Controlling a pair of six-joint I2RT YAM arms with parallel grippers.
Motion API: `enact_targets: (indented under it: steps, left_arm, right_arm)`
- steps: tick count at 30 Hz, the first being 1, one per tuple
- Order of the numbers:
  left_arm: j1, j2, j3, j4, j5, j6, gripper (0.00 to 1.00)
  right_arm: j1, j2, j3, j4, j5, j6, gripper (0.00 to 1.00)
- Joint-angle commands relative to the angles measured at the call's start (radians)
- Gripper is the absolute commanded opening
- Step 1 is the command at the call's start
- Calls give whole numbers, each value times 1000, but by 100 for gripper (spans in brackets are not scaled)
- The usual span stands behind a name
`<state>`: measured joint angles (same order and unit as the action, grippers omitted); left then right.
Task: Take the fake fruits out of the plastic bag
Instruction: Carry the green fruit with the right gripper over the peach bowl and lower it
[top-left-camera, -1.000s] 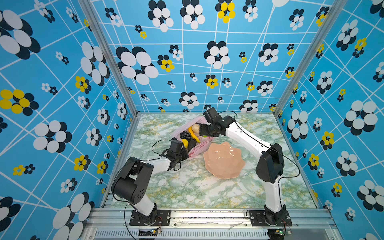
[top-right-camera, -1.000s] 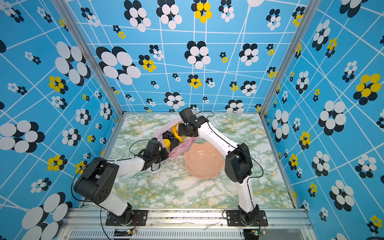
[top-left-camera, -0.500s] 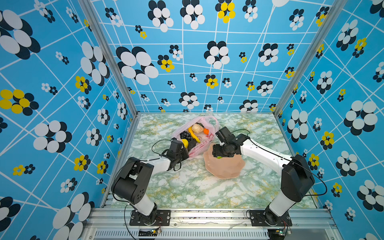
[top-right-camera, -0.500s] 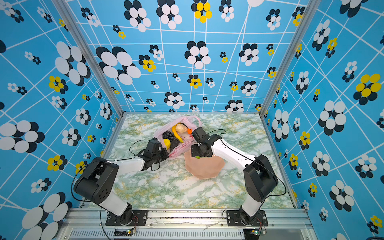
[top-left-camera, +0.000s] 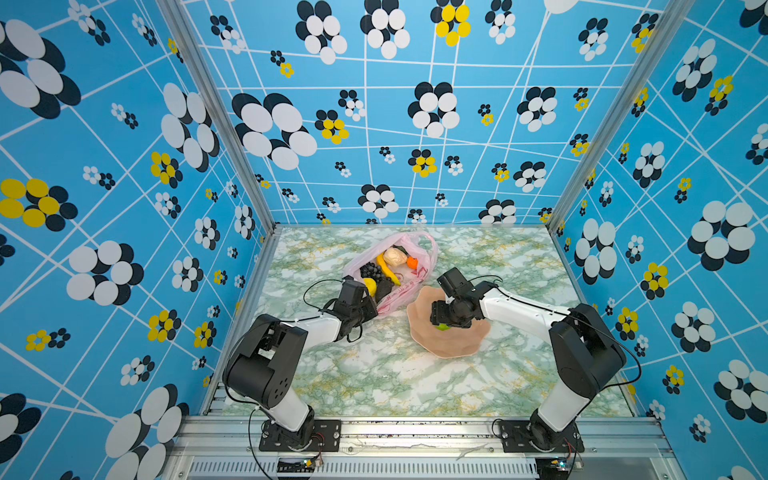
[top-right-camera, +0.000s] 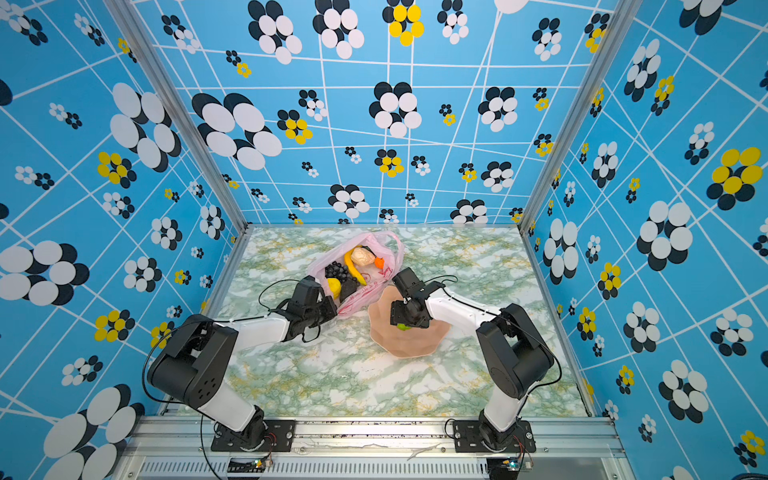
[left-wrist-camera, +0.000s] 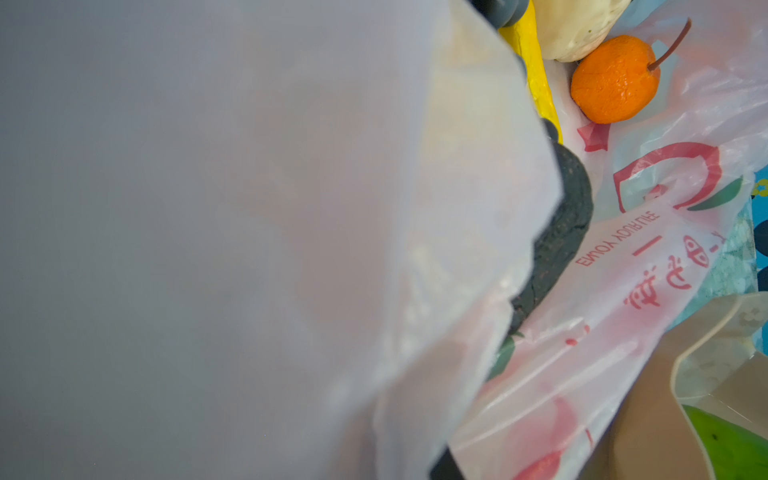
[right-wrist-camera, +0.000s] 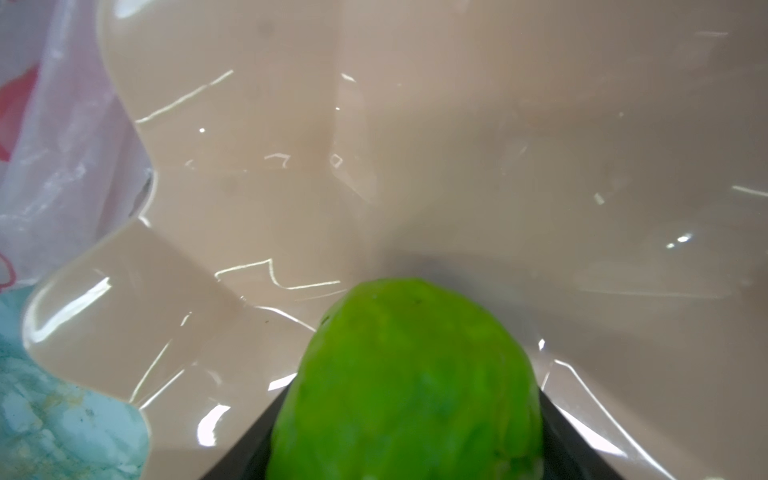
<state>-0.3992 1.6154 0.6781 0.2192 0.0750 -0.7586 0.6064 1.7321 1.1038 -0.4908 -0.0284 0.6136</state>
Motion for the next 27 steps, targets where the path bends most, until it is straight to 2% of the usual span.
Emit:
enact_targets:
  steps: [1, 6, 11, 27]
  left_arm:
    - [11, 13, 8, -26, -10, 22, 9]
    - [11, 14, 8, -28, -8, 21, 9]
    - [11, 12, 8, -28, -9, 22, 9]
    - [11, 24, 13, -21, 5, 21, 8]
  right_arm:
    - [-18, 22, -17, 13, 13, 1, 63]
    - [-31, 39, -15, -1, 28, 0, 65]
    - [-31, 43, -6, -27, 61, -1, 77]
    - [-31, -1, 39, -106, 33, -42, 91]
